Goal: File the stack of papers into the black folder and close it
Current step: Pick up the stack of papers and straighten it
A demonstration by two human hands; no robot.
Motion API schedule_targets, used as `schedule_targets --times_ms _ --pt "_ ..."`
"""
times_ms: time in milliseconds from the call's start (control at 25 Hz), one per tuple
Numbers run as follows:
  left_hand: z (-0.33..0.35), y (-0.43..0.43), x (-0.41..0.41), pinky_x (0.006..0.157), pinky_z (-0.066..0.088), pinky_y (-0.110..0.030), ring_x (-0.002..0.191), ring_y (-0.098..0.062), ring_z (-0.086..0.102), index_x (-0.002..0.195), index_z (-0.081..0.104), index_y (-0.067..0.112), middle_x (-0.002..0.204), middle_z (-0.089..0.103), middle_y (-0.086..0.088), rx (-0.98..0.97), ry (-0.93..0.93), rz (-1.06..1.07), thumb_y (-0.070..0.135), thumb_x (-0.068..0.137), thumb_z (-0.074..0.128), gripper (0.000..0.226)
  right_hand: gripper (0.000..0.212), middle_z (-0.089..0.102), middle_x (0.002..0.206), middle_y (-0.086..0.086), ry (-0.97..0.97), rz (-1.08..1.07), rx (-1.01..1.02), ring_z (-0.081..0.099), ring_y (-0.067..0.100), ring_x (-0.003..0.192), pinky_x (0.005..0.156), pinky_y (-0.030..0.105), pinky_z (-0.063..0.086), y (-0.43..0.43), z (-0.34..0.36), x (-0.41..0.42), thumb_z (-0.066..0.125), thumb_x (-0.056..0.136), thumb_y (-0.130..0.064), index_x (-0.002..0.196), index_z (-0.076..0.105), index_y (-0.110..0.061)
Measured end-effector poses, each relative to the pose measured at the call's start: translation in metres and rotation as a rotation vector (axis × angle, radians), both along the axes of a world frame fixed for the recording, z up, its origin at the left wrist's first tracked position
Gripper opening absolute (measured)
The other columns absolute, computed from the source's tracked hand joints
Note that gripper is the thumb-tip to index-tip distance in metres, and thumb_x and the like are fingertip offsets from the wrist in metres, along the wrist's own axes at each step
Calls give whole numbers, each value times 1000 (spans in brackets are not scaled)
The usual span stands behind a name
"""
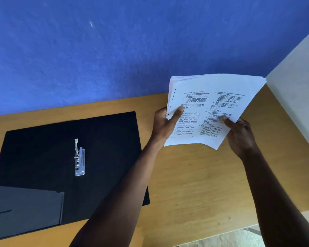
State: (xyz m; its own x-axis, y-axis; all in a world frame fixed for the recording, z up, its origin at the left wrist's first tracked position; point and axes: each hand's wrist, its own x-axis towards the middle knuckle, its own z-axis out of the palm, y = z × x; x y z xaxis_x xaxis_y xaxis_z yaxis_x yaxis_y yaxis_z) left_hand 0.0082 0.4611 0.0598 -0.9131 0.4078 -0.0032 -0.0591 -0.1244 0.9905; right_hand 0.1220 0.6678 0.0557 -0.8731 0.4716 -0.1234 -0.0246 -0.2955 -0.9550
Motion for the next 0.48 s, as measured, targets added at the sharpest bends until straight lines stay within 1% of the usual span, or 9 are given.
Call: schedule_targets --times_ms 40,120,240,400,480 --pt "0 0 1 80 58 -31 95 -15 72 105 72 7 99 75 -1 2 0 4 18 93 65 18 25 70 122 4 4 -7 -1 65 23 114 91 33 53 -1 0 0 55 96 -2 116 68 -9" --pt "-3 0 2 79 58 -32 94 -17 72 105 72 4 99 75 -3 12 10 12 17 92 66 19 24 71 121 4 10 -13 -12 66 22 113 91 34 53 -3 1 0 56 96 -2 114 69 -10" --pt "-6 -4 3 81 58 -39 95 -20 72 104 72 5 100 75 -5 4 39 -12 15 91 68 17 25 72 121 3 11 3 -1 66 23 114 91 33 54 -1 1 2 58 93 -1 113 71 -10" --pt "-10 -17 -4 86 57 -48 98 -23 71 107 70 6 106 74 -5 -100 117 -99 18 89 70 22 34 70 124 9 -27 20 74 65 28 119 95 34 53 4 -5 12 67 84 -8 118 68 -2" --pt "-12 -22 -10 86 56 -53 100 -24 70 110 69 5 109 73 -8 -164 169 -156 24 89 69 29 32 71 122 9 -52 30 125 65 29 118 96 34 53 6 -6 15 68 85 -6 117 68 0"
